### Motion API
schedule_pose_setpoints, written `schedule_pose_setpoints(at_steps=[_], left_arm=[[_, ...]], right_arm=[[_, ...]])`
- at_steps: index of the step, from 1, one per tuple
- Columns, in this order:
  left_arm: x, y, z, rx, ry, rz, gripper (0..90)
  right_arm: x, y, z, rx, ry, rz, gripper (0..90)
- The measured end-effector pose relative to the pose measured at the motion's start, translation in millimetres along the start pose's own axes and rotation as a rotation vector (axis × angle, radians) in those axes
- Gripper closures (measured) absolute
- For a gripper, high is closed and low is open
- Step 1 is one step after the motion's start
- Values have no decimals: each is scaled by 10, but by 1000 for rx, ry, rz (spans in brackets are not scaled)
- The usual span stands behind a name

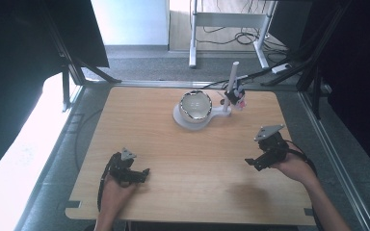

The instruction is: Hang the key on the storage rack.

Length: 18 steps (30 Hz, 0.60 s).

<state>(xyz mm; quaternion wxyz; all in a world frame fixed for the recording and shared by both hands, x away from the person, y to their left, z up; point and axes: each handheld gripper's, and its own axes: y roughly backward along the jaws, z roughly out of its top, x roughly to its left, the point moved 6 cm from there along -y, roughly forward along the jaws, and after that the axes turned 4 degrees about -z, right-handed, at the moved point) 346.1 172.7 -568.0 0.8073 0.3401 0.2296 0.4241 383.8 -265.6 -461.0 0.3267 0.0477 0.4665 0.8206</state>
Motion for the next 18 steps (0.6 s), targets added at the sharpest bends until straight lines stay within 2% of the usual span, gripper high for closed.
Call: schedule_pose_setpoints(at_steps=[11, 18], left_arm=[[0, 0, 0, 0, 0, 0, 10], [0, 0, 0, 0, 0, 0, 11]], right_arm=[[227, -58, -135, -38, -9, 10, 1], [360, -136, -241, -75, -34, 7, 0]])
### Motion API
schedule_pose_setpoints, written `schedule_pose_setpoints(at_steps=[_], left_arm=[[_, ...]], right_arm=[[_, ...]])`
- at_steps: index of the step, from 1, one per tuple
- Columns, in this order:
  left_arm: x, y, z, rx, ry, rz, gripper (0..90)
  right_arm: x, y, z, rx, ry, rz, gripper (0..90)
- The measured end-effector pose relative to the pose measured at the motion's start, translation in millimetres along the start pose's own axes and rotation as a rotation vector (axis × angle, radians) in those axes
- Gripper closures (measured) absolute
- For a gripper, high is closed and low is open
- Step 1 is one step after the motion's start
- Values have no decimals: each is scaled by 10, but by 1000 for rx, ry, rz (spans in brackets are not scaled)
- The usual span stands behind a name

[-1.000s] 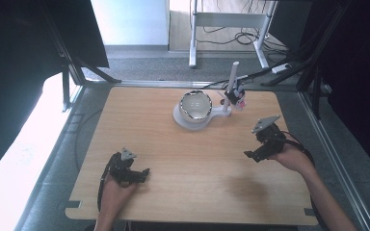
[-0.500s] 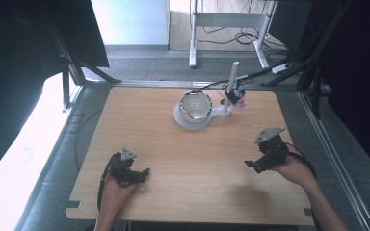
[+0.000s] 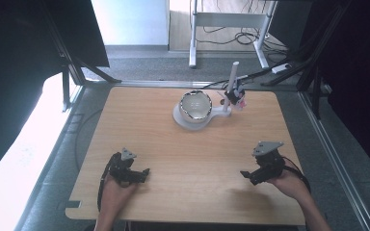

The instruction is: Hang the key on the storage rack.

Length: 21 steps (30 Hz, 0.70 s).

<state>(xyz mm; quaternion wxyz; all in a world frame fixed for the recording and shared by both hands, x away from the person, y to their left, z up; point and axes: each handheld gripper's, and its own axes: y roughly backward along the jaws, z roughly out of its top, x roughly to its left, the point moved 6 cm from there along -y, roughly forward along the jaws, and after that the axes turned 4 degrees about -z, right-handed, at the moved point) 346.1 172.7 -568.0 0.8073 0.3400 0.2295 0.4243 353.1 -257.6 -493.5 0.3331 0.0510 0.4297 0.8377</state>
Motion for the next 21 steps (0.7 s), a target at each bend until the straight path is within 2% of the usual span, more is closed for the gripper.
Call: schedule_pose_setpoints(at_steps=[9, 13, 21], left_arm=[[0, 0, 0, 0, 0, 0, 11], [0, 0, 0, -1, 0, 0, 11], [-2, 1, 0, -2, -2, 1, 13]], right_arm=[[148, -222, -238, -17, -63, 19, 0], [190, -324, -328, -25, -86, 13, 0], [275, -491, -428, -62, -149, 55, 0]])
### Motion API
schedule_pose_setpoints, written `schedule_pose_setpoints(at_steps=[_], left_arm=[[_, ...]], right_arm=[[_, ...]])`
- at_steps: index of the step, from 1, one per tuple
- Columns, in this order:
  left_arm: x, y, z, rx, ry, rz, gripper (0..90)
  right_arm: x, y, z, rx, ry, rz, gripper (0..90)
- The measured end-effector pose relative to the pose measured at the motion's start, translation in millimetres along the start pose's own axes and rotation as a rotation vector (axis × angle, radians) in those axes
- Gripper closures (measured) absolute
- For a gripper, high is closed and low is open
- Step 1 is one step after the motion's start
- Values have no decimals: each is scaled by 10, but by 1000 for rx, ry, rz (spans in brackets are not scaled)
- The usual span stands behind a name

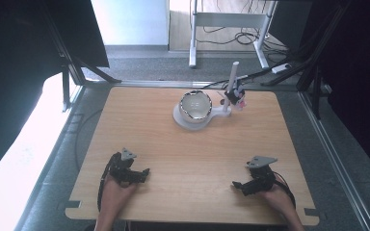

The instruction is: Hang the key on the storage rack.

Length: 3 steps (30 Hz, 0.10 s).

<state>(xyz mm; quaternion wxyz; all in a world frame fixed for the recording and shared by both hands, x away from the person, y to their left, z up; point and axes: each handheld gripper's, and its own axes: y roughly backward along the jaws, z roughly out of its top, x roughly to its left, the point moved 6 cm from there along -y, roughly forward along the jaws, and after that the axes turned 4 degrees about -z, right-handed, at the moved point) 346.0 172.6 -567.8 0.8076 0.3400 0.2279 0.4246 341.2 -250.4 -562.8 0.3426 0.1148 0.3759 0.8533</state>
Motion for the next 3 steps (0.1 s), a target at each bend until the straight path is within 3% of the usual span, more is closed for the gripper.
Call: schedule_pose_setpoints(at_steps=[3], left_arm=[[1, 0, -1, 1, 1, -2, 14]], right_arm=[[2, -7, -6, -9, -17, 3, 0]])
